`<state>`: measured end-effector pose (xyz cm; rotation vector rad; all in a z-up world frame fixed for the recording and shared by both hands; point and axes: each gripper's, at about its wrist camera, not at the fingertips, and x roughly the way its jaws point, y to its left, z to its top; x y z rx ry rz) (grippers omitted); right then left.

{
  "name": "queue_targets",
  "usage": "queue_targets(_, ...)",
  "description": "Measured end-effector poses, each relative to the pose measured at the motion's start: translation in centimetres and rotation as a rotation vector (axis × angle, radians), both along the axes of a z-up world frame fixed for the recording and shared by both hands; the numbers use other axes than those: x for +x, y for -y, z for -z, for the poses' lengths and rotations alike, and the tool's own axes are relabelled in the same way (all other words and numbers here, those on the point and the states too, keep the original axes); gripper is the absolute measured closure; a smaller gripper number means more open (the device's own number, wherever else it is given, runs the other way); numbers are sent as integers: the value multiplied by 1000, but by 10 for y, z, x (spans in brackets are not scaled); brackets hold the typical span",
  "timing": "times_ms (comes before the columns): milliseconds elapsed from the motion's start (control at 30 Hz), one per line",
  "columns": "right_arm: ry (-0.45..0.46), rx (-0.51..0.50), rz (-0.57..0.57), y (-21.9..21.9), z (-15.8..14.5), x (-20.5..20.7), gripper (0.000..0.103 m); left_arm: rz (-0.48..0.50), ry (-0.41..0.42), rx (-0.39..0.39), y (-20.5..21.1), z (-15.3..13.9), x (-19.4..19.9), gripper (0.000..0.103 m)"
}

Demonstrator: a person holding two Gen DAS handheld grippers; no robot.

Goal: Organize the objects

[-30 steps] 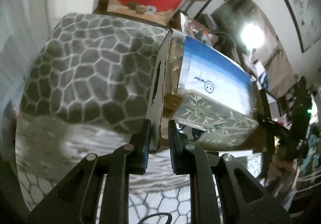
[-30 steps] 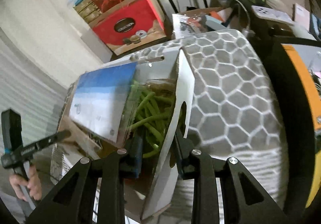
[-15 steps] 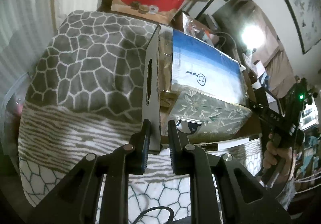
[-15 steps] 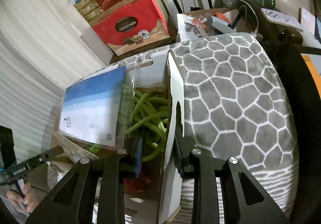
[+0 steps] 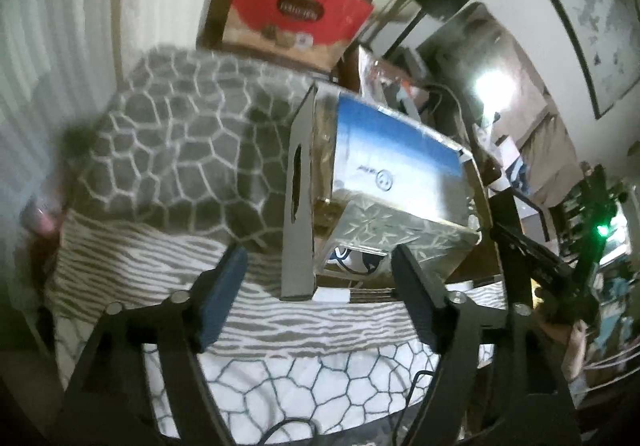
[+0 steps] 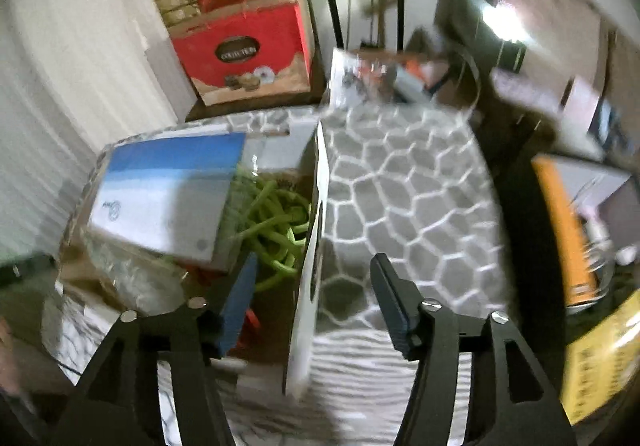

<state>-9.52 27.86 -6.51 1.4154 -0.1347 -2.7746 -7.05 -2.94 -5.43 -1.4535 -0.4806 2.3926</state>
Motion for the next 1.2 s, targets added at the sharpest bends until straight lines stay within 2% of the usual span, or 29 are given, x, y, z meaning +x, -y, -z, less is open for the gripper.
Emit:
queue_targets(100, -37, 57, 6, 7, -15, 23, 31, 8, -52, -36, -6, -15, 10, 17)
queue_targets(233, -68, 44, 19, 17, -26, 49, 27, 15, -108, -112, -19, -27, 24, 10)
queue_targets(467, -96, 42, 46, 37, -33, 77, 16, 1, -157, -173, -29, -33, 39, 2)
queue_targets(600, -103, 37, 79, 39, -31, 87, 2, 8, -175, -221, -38, -31, 47, 0)
queue_targets(833, -104, 53, 110, 42, -27, 98, 1, 17, -181, -330, -57, -24, 56, 0)
queue_targets(1000, -113, 68, 120, 49, -23, 106, 1, 13, -186, -329, -59, -22, 62, 0)
queue_targets(1200, -128, 88, 137, 55, -22, 113, 1, -48, -217, -335, -54, -27, 66, 0)
